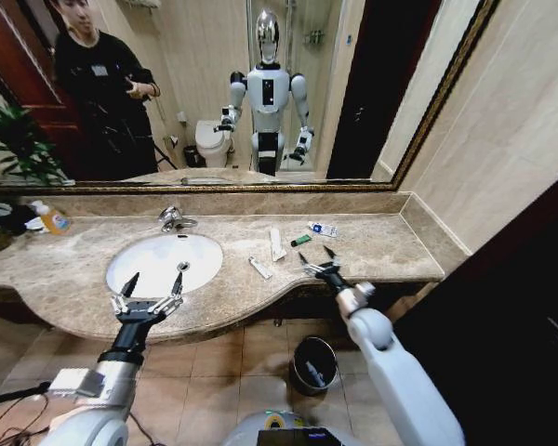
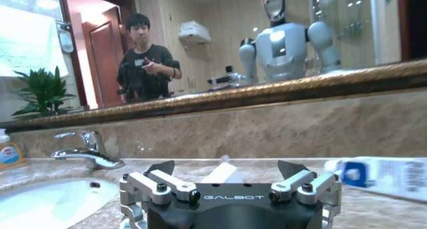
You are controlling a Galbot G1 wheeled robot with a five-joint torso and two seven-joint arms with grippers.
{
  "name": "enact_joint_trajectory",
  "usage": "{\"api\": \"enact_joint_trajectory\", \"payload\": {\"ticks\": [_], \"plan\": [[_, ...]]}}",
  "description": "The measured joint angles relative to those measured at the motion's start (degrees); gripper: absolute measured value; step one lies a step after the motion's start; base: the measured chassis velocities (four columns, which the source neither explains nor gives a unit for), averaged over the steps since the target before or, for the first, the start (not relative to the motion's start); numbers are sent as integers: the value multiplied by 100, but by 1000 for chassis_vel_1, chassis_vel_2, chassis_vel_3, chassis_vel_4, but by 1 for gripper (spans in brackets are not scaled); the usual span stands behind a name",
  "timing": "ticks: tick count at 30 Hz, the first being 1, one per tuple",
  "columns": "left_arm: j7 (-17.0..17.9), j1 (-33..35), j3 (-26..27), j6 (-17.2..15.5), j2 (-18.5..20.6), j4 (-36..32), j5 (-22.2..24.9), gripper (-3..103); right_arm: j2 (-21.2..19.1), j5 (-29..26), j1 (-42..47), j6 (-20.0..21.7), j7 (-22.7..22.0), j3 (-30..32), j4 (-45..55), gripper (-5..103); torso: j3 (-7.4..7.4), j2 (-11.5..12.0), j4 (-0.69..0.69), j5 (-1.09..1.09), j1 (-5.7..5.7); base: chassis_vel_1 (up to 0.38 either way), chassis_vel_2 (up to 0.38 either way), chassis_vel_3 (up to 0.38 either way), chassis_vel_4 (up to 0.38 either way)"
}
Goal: Pick up the trash from the sink and place it in the trash bin.
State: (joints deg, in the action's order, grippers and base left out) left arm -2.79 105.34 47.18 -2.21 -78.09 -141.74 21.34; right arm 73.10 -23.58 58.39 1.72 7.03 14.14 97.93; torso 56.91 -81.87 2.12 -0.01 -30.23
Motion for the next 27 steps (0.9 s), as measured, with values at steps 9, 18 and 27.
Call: {"api": "enact_joint_trajectory", "payload": {"ticks": [9,18,27], "plan": [[-1,0,-1,0,0,0,0,100,284,-14,-544,331,-585,-538,-736,100,-1,0,-1,0,0,0,0,0,0],[-1,0,0,0,0,0,0,100,296,-552,-677,564,-963,-744,-888,100,-1,0,-1,0,0,0,0,0,0],[-1,0,0,0,0,0,0,100,364,-572,-799,584,-1077,-947,-826,85,-1,-1,-1,0,1,0,0,0,0]]}}
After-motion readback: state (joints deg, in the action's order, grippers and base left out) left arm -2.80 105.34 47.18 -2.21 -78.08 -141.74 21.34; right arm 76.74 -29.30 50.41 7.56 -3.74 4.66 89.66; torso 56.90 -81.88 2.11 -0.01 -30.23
